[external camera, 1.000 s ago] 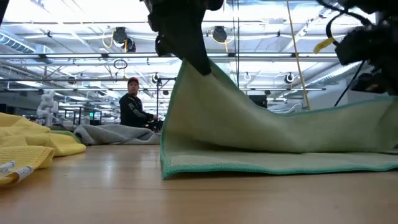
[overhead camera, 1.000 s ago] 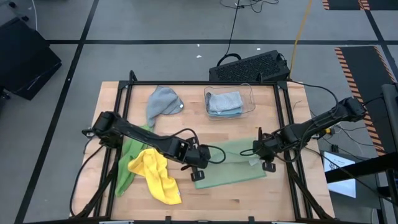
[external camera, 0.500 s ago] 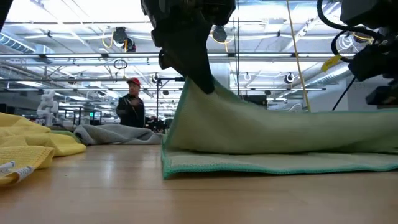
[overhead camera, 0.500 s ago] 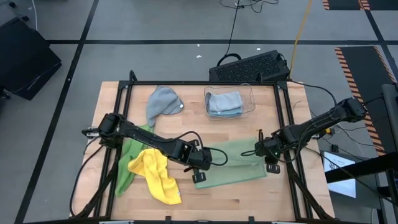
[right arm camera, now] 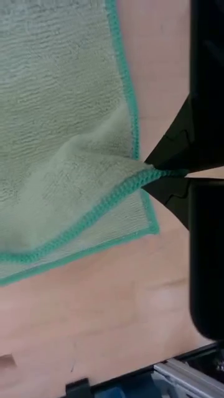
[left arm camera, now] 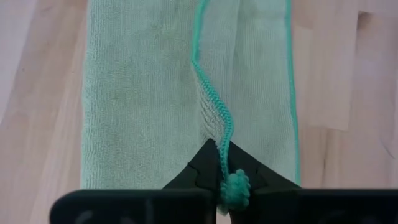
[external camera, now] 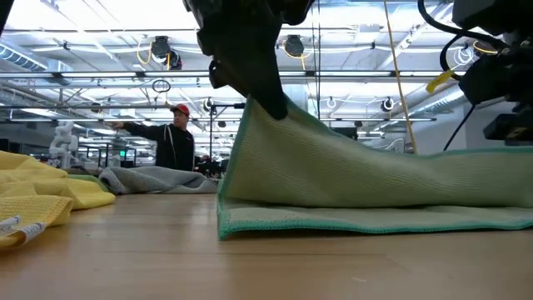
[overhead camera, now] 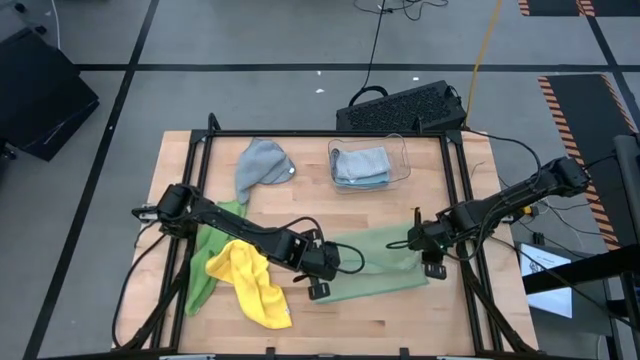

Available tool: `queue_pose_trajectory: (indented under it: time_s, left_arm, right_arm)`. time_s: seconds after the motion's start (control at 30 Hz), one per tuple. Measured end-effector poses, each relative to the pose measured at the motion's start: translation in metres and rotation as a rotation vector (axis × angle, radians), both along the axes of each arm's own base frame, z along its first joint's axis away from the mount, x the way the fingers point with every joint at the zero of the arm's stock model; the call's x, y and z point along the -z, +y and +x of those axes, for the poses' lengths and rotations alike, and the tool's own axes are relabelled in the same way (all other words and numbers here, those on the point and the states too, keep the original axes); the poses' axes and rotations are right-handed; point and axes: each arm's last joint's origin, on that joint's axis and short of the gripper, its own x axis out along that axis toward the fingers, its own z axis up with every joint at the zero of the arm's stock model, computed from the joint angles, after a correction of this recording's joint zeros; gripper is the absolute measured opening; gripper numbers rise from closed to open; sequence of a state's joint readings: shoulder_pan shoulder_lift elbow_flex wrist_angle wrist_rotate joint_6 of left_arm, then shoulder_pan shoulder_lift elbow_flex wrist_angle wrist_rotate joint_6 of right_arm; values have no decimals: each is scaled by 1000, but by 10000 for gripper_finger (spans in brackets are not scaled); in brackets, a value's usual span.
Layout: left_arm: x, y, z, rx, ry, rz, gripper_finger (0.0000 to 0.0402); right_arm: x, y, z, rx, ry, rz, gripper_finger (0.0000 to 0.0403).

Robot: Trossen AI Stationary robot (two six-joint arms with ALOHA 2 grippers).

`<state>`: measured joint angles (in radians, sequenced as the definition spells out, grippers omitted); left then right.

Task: Fold microfiber towels
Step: Fold the light green towel

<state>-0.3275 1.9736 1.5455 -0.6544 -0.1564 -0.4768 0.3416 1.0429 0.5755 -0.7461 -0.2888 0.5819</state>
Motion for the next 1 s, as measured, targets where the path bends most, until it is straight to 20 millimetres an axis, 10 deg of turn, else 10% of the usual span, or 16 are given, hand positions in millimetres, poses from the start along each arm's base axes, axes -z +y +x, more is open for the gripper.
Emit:
queue_pose_trajectory:
  time_s: [0.3,0.73,1.0]
  left_arm:
    - [15,-1,4,-5,34,-2,27]
    - [15,-11,4,13,59,-164,154]
    - [-7,-7,-5,-43,57,-243,176]
  right_arm:
    - [-1,1,1,-36,-19,31,8]
    - [-3,5,-2,-58,51,184,167]
    - [-5,9,-2,-65,98,318,171]
